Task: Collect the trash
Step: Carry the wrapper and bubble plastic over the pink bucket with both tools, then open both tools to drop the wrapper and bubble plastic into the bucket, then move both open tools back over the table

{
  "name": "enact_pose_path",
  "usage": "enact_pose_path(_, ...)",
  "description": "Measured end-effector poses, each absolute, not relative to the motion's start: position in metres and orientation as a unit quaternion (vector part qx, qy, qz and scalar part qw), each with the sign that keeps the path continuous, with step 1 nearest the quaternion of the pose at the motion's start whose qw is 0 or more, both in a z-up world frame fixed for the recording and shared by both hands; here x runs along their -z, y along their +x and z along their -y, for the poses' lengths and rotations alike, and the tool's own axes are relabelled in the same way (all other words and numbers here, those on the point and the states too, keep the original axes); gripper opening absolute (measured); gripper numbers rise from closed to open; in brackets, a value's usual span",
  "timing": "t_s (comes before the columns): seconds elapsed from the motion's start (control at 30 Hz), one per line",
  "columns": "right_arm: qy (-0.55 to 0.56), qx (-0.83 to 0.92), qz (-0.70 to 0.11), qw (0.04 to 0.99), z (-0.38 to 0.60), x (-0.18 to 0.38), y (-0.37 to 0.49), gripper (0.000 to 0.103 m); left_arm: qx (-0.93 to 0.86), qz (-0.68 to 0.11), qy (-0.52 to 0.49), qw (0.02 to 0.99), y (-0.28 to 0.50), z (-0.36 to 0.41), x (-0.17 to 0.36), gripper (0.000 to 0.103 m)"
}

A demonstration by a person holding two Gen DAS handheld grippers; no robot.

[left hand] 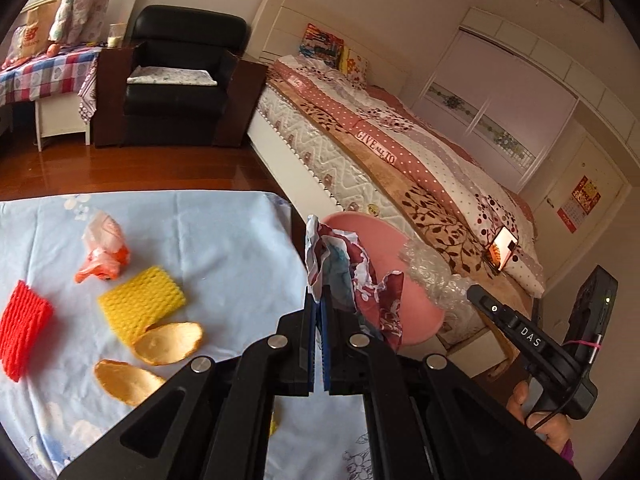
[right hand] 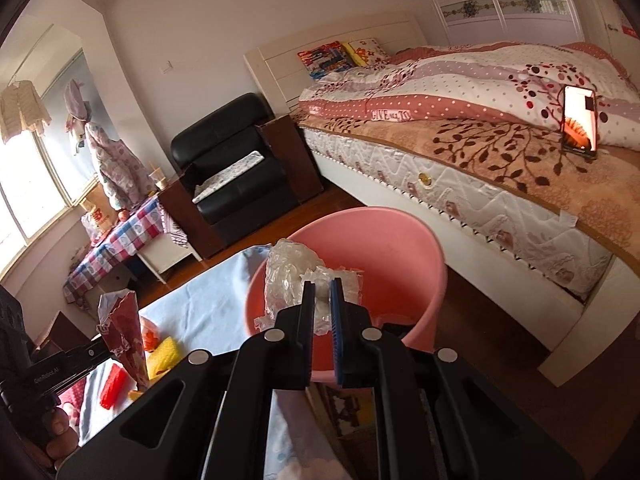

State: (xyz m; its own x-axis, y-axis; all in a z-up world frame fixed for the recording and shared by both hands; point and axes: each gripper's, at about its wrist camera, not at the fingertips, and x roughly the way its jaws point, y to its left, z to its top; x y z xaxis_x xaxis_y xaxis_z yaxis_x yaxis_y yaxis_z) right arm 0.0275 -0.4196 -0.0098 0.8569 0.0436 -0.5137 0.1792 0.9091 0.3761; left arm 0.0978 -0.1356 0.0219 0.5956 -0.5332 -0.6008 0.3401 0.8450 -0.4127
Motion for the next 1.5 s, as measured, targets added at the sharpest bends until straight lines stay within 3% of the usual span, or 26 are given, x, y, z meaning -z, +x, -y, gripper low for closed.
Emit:
enact_pose_path(0.73,0.19,0.055,-0.291,0.936,0.436,0.039,0.054,0.009,0.253,-0.385,-0.026,0.887,0.13,0.271,0.013,0.002)
enact_pose_path(0.77,0.191,0.054,-0.294,0.935,0.437,0.04,0.056,0.009,0.251,-0.382,-0.022,0.889,0.13,0.274,0.014,0.009)
enact_pose_path(0.87,0.192,0.052,-0.299,0.933,0.439,0.043,0.061,0.01,0.248,-0.377,-0.021,0.892,0.132,0.277,0.014,0.046)
enact_pose_path(1.1,0.199,0.05,-0.298,0.932,0.44,0.041,0.06,0.026,0.248,-0.373,-0.04,0.893,0.132,0.259,0.001,0.049)
enact_pose_path(1.5,0.198,-0.011,-0.257,0.946,0.399,-0.002,0.022,0.027,0.203,-0.293,-0.02,0.934,0.089,0.183,-0.053,0.051)
